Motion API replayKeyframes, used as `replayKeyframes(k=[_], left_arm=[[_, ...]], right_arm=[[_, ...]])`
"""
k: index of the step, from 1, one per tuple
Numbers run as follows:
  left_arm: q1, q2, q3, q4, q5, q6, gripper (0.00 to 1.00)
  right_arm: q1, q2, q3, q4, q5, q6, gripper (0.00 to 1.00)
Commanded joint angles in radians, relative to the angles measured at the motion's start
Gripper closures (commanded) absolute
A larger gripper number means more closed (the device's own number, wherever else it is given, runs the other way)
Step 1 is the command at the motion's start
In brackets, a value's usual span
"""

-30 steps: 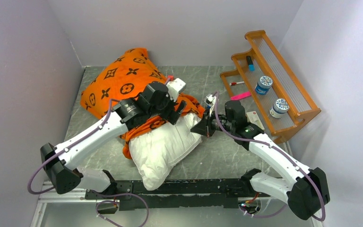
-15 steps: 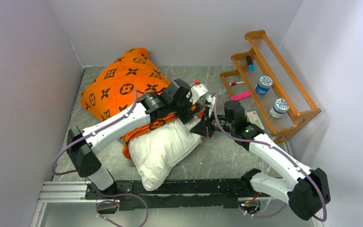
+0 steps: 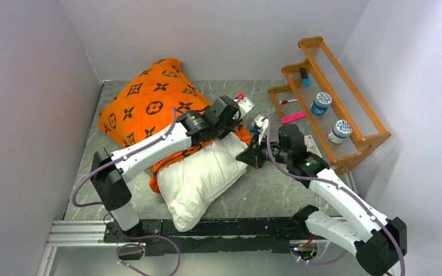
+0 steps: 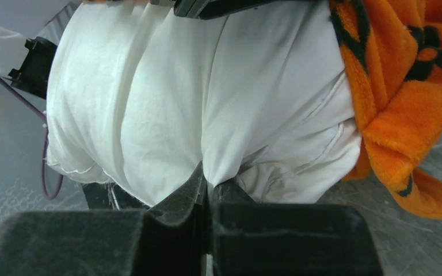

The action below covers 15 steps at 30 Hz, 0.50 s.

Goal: Remove the pillowcase from the pillow
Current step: Remove the pillow from the pillowcase.

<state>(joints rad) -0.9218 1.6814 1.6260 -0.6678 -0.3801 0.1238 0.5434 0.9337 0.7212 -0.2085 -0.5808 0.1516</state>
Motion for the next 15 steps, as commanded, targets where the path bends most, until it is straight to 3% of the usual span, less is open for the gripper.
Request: replayKeyframes(k=[1, 8, 15], left_arm=[[0.034, 0.035, 0.046, -0.023, -0.158, 0.028, 0.57], [0.139, 0.045, 0.097, -0.022, -0.210, -0.001, 0.95], [0.297, 0.051, 0.120, 0.028, -0.258, -0.045, 0.95]], right_arm=[[0.016, -0.082, 0.066, -0.074, -0.021, -0.007, 1.00], [0.016, -0.151, 0.080, -0.123, 0.022, -0.016, 1.00], [0.016, -0.234, 0.095, -0.201, 0.105, -0.027, 1.00]])
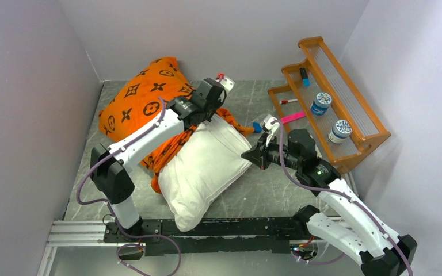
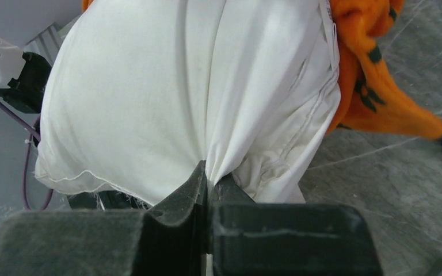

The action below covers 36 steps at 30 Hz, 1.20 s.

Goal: Remove the pillowcase from the pillow
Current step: Remove the pillow from the pillowcase.

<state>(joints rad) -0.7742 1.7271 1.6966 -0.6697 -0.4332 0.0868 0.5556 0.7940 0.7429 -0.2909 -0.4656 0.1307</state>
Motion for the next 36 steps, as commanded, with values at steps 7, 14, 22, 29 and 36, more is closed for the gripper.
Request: replayKeyframes(k=[7, 14, 22, 29, 36], left_arm=[[0.284, 0.068, 0.087, 0.074, -0.211, -0.041, 0.95], [0.381, 0.163, 0.185, 0.092, -0.206, -0.063, 0.95], [0.402, 0.232, 0.264, 0.079, -0.069, -0.080, 0.95], [0.378, 0.008, 0.030, 0.182, 0.182, -0.184, 0.71], [0.378, -0.229, -0.148, 0.175, 0.250, -0.179, 0.35]], right_arm=[[0.004, -0.158, 0.087, -0.181, 0.064, -0.010, 1.00], [0.004, -0.200, 0.086, -0.199, 0.110, 0.000, 1.00], [0.003, -0.172, 0.083, -0.198, 0.118, 0.006, 1.00], [0.004, -0.064, 0.114, -0.164, 0.109, -0.007, 0.98], [0.004, 0.019, 0.182, -0.185, 0.139, -0.030, 0.52]])
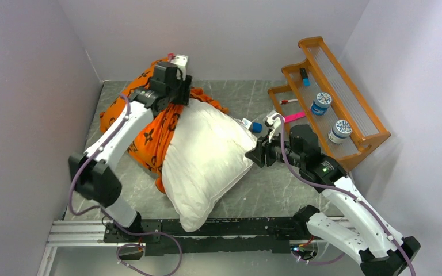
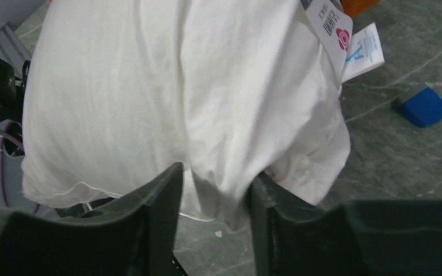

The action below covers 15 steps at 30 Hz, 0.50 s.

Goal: Remove the pillowcase from the pillow
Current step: Remove the pillow from the pillowcase.

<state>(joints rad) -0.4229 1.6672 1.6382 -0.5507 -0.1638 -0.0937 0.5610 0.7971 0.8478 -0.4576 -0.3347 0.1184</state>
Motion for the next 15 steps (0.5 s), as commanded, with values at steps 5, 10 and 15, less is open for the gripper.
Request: replayKeyframes(k=[5, 10, 15], left_arm=[[0.027, -0.379, -0.247, 0.069, -0.066, 0.040, 0.19], [0.026, -0.589, -0.461, 0.157, -0.042, 0.038, 0.08], [0.027, -0.742, -0.607, 0.171, -0.036, 0.006, 0.03]], right_arm=[[0.003, 0.062, 0.130, -0.021, 0.057, -0.037, 0.32], [0.040, 0.109, 0.185, -0.009, 0.127, -0.066, 0.21], [0.154, 0.154, 0.216, 0.049, 0.245, -0.090, 0.04]])
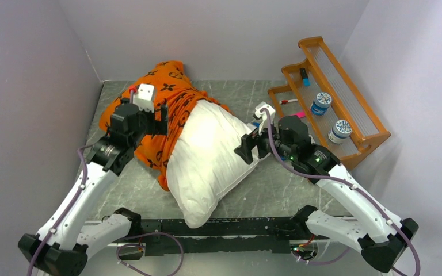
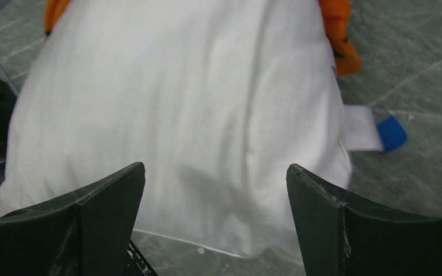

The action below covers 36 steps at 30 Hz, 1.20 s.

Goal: Remove the pillowcase from the pillow
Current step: Remove the pillow from the pillowcase.

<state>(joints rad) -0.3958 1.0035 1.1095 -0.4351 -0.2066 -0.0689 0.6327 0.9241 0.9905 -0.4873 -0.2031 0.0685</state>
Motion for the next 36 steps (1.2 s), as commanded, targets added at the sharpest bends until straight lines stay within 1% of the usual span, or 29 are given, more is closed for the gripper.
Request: replayKeyframes(k=[1, 4, 8, 10, 14, 16, 18, 23, 26, 28, 32, 36], left_arm=[[0.000, -0.106, -0.102, 0.055, 0.003, -0.020, 0.03], [0.000, -0.204, -0.188, 0.063, -0.008, -0.031, 0.03], [0.000, -0.319, -0.313, 0.094, -0.030, -0.032, 0.03], [0.000, -0.349, -0.355, 0.112, -0.033, -0.042, 0.03], [0.000, -0.380, -0.378, 0.128, -0.024, -0.027, 0.03], [-0.001, -0.381, -0.360, 0.088, 0.053, 0.022, 0.03], [0.000, -0.397, -0.369, 0.087, 0.063, 0.032, 0.04], [0.000, -0.453, -0.394, 0.087, -0.078, -0.004, 0.03], [0.000, -0.474, -0.396, 0.079, -0.190, -0.037, 0.03], [0.000, -0.485, -0.399, 0.078, -0.238, -0.055, 0.03], [0.000, -0.489, -0.402, 0.079, -0.258, -0.080, 0.03], [0.000, -0.486, -0.405, 0.074, -0.301, -0.104, 0.03]], right_arm=[[0.111, 0.045, 0.091, 0.076, 0.148, -0.053, 0.01], [0.181, 0.093, 0.141, 0.078, 0.199, -0.080, 0.00], [0.280, 0.135, 0.140, 0.161, 0.202, -0.088, 0.00], [0.354, 0.166, 0.147, 0.183, 0.241, -0.098, 0.00], [0.493, 0.237, 0.177, 0.193, 0.314, -0.134, 0.00], [0.562, 0.284, 0.207, 0.176, 0.330, -0.150, 0.00], [0.636, 0.320, 0.222, 0.171, 0.370, -0.167, 0.00], [0.780, 0.432, 0.255, 0.168, 0.442, -0.190, 0.00], [0.843, 0.521, 0.296, 0.141, 0.487, -0.201, 0.00], [0.880, 0.579, 0.325, 0.123, 0.542, -0.205, 0.00], [0.907, 0.666, 0.361, 0.113, 0.587, -0.179, 0.00], [0.915, 0.740, 0.386, 0.103, 0.677, -0.157, 0.00]])
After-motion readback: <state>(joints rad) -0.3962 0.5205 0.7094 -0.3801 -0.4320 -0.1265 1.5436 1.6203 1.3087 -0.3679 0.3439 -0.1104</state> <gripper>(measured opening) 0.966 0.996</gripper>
